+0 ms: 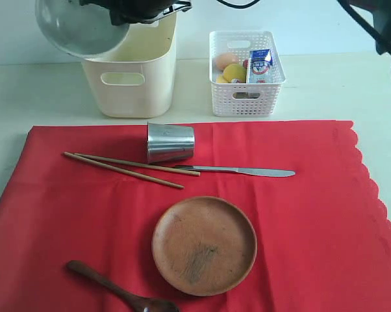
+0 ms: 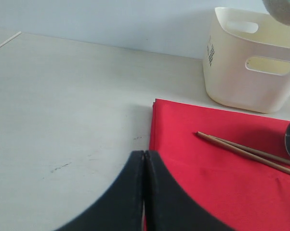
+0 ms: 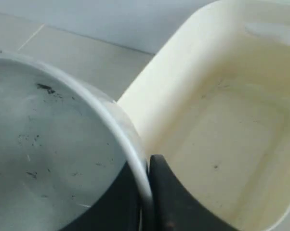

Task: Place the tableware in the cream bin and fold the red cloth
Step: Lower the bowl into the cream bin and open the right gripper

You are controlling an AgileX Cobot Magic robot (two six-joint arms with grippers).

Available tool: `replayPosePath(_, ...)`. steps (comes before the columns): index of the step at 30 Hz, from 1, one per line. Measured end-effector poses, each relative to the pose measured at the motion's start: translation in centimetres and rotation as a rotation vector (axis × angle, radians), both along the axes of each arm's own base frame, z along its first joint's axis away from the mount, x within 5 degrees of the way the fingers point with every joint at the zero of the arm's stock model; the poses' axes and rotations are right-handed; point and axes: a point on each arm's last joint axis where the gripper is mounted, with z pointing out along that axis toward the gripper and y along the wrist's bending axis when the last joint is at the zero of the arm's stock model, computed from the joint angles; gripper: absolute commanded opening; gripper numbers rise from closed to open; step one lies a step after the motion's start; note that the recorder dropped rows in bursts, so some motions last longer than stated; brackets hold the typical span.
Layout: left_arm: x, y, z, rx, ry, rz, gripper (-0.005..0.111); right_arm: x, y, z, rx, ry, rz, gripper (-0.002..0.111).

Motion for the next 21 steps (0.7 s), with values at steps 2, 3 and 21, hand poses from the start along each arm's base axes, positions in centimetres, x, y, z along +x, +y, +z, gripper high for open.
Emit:
replayPosePath(2, 0.0, 0.0, 0.0, 0.0, 0.0, 0.0, 0.0, 0.6, -0.3, -0.3, -0.029, -0.026, -0.054, 0.0)
replayPosePath(3, 0.0, 0.0, 0.0, 0.0, 0.0, 0.0, 0.0, 1.1, -0.5, -0.5, -0.033, -0.036, -0.105, 0.0)
replayPosePath(21, 0.0, 0.0, 0.0, 0.0, 0.0, 0.0, 0.0, 4.3, -0.6, -6.8, -0.043, -0.106, -0.329, 0.022)
